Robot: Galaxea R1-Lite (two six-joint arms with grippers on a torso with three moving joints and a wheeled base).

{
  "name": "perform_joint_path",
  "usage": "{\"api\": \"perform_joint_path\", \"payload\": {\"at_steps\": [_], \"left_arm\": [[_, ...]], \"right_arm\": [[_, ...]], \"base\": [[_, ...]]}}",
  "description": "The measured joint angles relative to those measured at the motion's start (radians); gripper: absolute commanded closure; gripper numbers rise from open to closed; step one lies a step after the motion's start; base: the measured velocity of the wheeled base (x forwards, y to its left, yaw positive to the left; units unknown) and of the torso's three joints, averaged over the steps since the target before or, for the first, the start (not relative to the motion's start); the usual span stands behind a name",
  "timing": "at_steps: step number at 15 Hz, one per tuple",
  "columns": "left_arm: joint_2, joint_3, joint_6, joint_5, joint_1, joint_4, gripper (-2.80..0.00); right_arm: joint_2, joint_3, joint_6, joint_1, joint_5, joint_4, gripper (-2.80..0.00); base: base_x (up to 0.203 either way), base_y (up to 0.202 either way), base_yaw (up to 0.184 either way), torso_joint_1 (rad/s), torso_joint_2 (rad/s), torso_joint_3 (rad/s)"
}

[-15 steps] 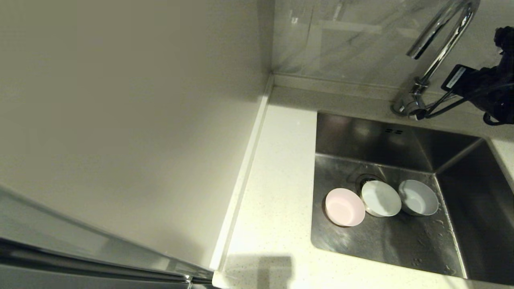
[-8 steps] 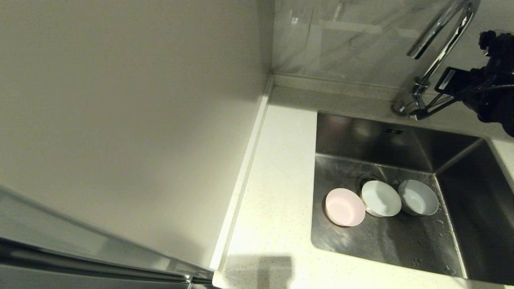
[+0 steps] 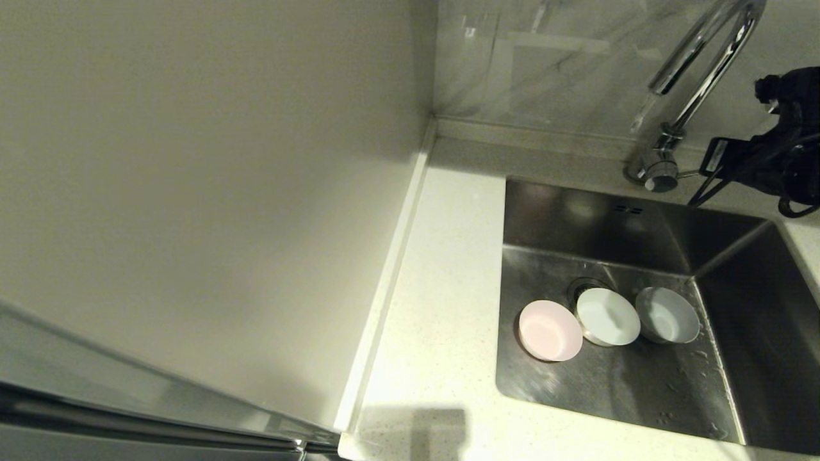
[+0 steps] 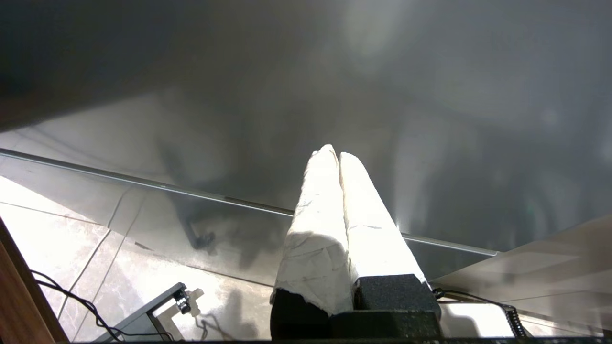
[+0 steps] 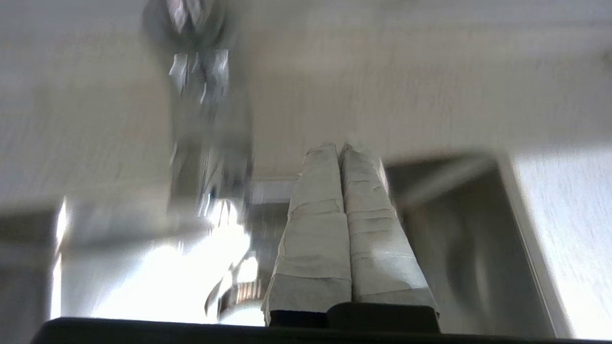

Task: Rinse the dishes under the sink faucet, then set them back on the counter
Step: Turn on the faucet

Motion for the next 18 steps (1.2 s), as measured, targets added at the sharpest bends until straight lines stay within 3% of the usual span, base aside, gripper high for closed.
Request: {"api": "perform_joint_path", "payload": {"at_steps": [2,6,10,13,16,18], "left_arm": [[0.000,0.000,0.000,0.000,0.000,0.000,0.00],[0.000,0.000,0.000,0.000,0.000,0.000,0.00],[0.000,0.000,0.000,0.000,0.000,0.000,0.00],[0.000,0.000,0.000,0.000,0.000,0.000,0.00],[0.000,0.000,0.000,0.000,0.000,0.000,0.00],[0.000,0.000,0.001,0.000,0.000,0.000,0.00]], "right_arm": [[-0.047,0.000,0.018,-0.002,0.011,0.087,0.00],[-0.129,0.012,0.055,-0.038,0.004,0.092,0.00],[-0.258,0.079,0.055,-0.197,-0.008,0.066,0.00],[-0.391,0.212,0.005,-0.291,0.011,0.019,0.00],[-0.568,0.386,-0.082,-0.326,0.168,0.098,0.00],[-0.678,0.437,-0.124,-0.334,0.394,0.297,0.00]], "base": [[0.000,0.000,0.000,0.000,0.00,0.000],[0.000,0.000,0.000,0.000,0.00,0.000],[0.000,0.000,0.000,0.000,0.00,0.000],[0.000,0.000,0.000,0.000,0.00,0.000],[0.000,0.000,0.000,0.000,0.00,0.000],[0.000,0.000,0.000,0.000,0.00,0.000]]}}
